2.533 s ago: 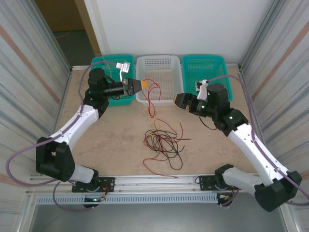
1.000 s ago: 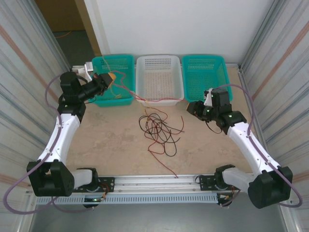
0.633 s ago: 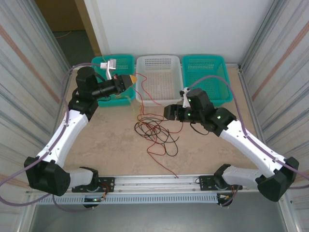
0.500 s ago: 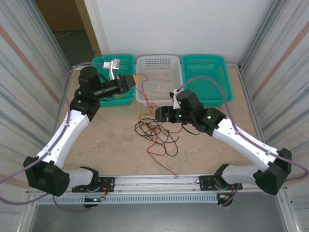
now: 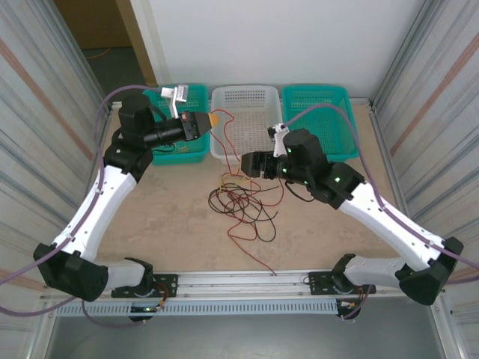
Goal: Untangle the cables
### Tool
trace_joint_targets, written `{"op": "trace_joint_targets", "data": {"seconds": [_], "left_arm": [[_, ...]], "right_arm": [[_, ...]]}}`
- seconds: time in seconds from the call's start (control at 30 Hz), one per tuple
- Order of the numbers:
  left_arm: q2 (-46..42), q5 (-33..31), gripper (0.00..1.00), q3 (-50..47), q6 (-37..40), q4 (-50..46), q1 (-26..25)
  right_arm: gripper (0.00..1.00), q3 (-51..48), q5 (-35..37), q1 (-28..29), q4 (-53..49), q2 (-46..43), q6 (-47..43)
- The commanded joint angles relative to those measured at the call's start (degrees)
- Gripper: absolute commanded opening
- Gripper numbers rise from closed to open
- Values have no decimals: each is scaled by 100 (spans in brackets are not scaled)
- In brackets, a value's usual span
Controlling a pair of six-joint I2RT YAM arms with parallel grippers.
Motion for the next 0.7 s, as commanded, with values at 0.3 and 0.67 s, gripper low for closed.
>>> {"op": "trace_joint_targets", "data": {"seconds": [0.3,0.67], "left_arm": [[243,771,0,331,167,13,-123],[319,990,0,436,219,-41,-160]], "right_arm": [[69,1020,-469,-251,137,820,-302],[50,1357,-748,-221,176,1330,-420]]}}
